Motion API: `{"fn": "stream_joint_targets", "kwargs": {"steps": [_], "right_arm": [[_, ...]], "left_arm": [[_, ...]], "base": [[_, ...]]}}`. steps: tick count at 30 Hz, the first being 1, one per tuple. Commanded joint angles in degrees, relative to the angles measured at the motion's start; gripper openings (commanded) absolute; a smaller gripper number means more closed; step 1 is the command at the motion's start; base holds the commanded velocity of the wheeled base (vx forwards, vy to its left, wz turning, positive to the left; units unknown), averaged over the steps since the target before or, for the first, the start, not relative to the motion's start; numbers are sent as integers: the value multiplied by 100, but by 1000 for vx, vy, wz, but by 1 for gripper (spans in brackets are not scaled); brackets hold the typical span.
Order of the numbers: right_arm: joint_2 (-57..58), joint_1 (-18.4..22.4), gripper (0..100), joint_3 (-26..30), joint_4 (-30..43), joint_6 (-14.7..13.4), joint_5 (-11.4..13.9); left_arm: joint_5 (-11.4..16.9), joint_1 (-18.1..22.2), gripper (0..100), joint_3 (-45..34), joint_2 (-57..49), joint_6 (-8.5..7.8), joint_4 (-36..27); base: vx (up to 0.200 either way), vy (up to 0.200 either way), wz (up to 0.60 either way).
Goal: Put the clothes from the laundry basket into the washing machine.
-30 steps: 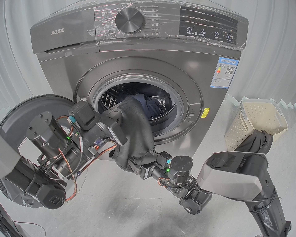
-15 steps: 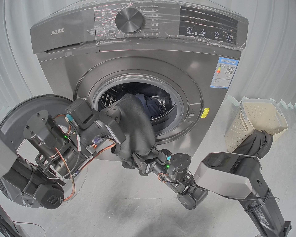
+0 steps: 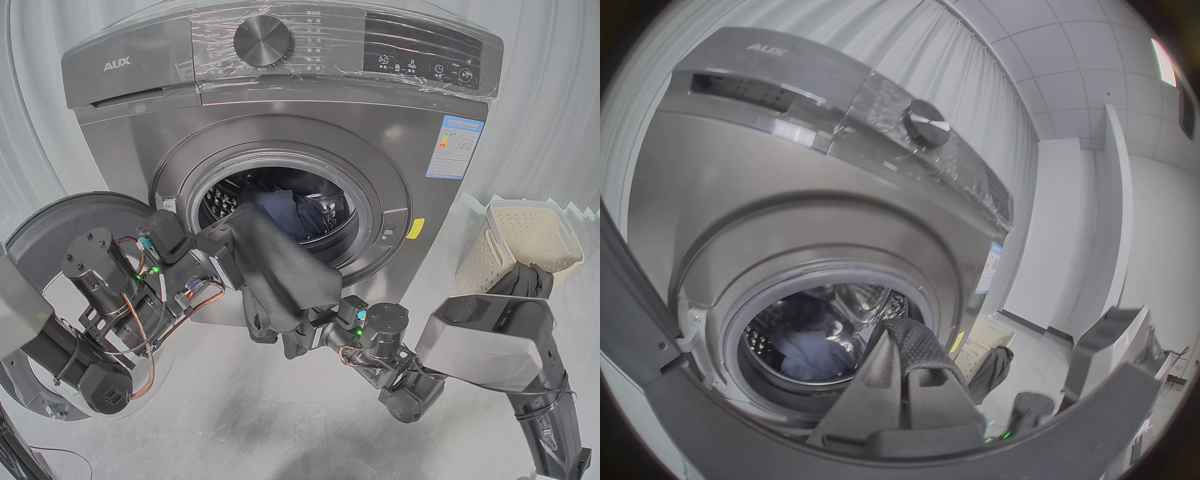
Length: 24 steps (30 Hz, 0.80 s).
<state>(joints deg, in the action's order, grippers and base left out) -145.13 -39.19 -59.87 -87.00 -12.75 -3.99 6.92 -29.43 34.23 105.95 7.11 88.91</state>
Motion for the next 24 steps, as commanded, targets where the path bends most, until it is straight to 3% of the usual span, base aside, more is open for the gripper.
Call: {"fn": "stream_joint_targets", "kwargs": {"steps": [1,5,9,24], "right_arm": [[1030,140,0,907,-80,1,-6],[1303,149,0,1188,-106,1,-6],[1558,140,0,1487,-106,-8,-6],[1655,61,0,1416,-106,-17,-14]], "left_arm": [[28,368,0,-154,506,-8,4],[90,412,0,-268,682,-25,13],[345,570,0,-417,945,-52,13],[362,499,0,-690,1209,-175,13]], "base": [[0,0,0],[0,0,0],[0,0,0],[0,0,0]]}}
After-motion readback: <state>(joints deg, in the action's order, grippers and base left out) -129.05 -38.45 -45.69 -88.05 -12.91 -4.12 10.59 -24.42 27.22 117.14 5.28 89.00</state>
